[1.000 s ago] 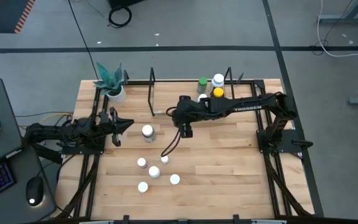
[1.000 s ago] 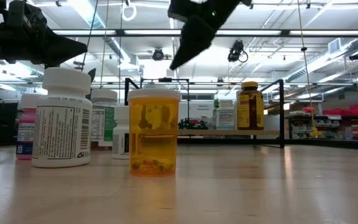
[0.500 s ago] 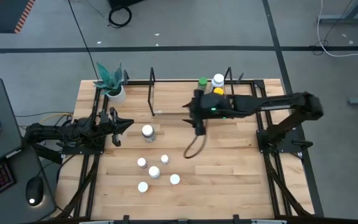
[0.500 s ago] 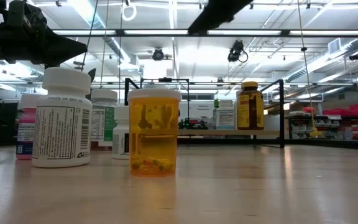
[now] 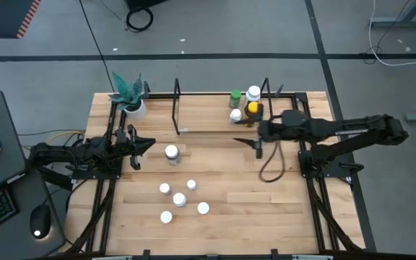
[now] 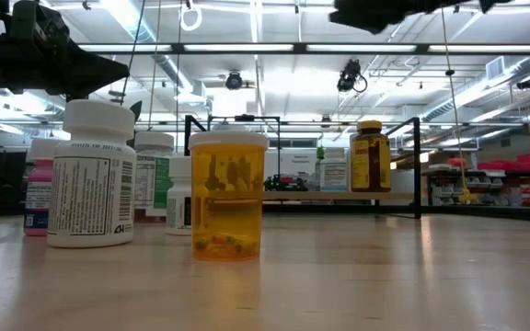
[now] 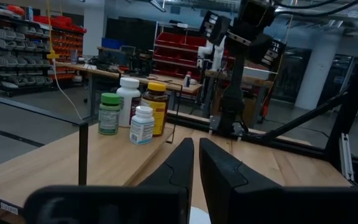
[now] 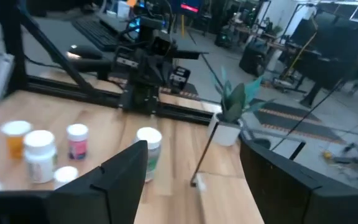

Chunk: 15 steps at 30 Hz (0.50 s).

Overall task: Pick and place medicine bottles onto shelf by color
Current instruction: Put the green white medicine bottle on the shelf

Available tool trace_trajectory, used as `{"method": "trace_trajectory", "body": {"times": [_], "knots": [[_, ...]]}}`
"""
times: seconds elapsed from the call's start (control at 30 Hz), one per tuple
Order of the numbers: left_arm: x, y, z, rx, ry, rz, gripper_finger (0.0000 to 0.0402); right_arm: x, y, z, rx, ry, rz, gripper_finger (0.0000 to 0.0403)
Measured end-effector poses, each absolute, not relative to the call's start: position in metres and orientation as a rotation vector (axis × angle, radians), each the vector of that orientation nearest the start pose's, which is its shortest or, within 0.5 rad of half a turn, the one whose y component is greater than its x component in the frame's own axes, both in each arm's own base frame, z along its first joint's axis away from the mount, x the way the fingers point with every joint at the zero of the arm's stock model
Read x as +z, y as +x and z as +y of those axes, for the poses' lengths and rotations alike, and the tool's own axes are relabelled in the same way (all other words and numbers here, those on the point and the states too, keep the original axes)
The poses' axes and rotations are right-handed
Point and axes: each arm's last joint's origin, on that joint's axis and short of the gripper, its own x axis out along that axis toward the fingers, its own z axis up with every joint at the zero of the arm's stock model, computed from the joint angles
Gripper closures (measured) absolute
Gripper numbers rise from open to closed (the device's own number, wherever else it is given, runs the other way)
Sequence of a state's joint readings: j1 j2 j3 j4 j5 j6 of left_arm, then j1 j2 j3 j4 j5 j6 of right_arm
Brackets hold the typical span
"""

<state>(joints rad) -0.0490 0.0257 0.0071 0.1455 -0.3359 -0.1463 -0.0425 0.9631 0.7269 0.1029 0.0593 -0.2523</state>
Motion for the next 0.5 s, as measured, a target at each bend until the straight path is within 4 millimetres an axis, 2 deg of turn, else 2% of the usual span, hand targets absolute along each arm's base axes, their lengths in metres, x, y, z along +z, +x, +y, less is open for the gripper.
{"method": "trace_trajectory", "body": {"times": [0.2,0.5], "knots": [[0.178,0.097,0.005,0.268,-0.280,-0.166,0.0369,0.295,0.183,-0.013,-0.014,-0.170,0.103,0.0139],[0.181,0.096,0.005,0.258,-0.396,-0.193,0.0375,0.258,0.147,-0.012,-0.046,-0.103,-0.049,0.0140]]}}
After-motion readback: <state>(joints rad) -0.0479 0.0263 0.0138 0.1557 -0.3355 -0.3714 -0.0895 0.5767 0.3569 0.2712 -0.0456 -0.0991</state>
